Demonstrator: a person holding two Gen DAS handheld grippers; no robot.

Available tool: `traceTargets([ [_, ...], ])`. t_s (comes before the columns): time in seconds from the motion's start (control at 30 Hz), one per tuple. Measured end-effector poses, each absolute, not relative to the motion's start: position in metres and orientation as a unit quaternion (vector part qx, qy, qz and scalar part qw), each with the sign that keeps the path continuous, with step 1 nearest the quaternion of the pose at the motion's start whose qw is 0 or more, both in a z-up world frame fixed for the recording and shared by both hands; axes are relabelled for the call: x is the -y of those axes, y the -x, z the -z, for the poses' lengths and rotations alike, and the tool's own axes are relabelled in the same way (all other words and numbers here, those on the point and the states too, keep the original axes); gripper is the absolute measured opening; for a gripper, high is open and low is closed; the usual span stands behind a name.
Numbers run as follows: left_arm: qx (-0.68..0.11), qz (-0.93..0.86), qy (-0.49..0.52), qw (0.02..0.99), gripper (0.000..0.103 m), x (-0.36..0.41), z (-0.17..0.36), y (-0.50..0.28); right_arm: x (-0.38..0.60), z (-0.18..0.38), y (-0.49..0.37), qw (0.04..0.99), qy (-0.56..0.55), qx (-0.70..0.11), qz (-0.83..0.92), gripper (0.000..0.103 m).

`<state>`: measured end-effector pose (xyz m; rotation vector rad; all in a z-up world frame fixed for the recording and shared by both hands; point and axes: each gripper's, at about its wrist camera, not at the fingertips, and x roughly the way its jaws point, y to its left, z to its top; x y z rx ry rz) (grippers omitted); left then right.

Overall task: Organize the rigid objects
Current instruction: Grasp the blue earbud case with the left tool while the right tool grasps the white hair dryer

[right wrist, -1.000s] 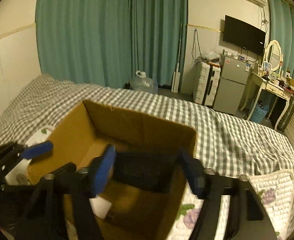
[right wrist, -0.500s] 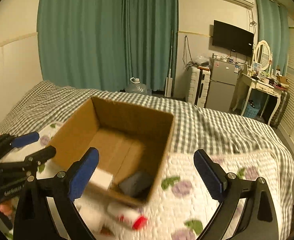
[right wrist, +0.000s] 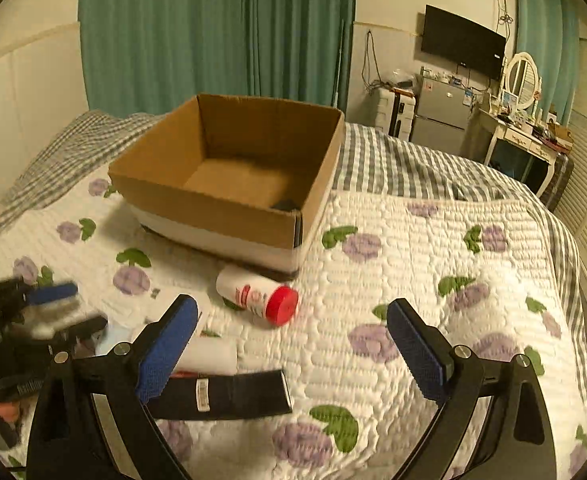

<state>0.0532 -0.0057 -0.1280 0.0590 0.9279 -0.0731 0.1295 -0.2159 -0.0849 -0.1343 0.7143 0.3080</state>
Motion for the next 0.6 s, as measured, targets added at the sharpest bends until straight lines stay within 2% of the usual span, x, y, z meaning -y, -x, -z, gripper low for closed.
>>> traceTargets([
  [0.17, -0.478, 0.051, -0.062, 0.875, 0.060, 0.022, 0.150, -0.056, 0.216, 0.086, -0.129, 0.923, 0.063, -0.347, -0.152, 0.096],
  [0.37, -0.477, 0.049, -0.073, 0.875, 0.060, 0.029, 0.164, -0.068, 0.218, 0.094, -0.133, 0.918, 0.050, -0.361, -0.158, 0.096],
  [0.43, -0.472, 0.052, -0.074, 0.877, 0.056, 0.029, 0.164, -0.069, 0.218, 0.097, -0.134, 0.916, 0.048, -0.364, -0.160, 0.096],
  [0.6, -0.464, 0.048, -0.066, 0.882, 0.056, 0.025, 0.153, -0.067, 0.217, 0.098, -0.133, 0.915, 0.051, -0.363, -0.169, 0.096],
])
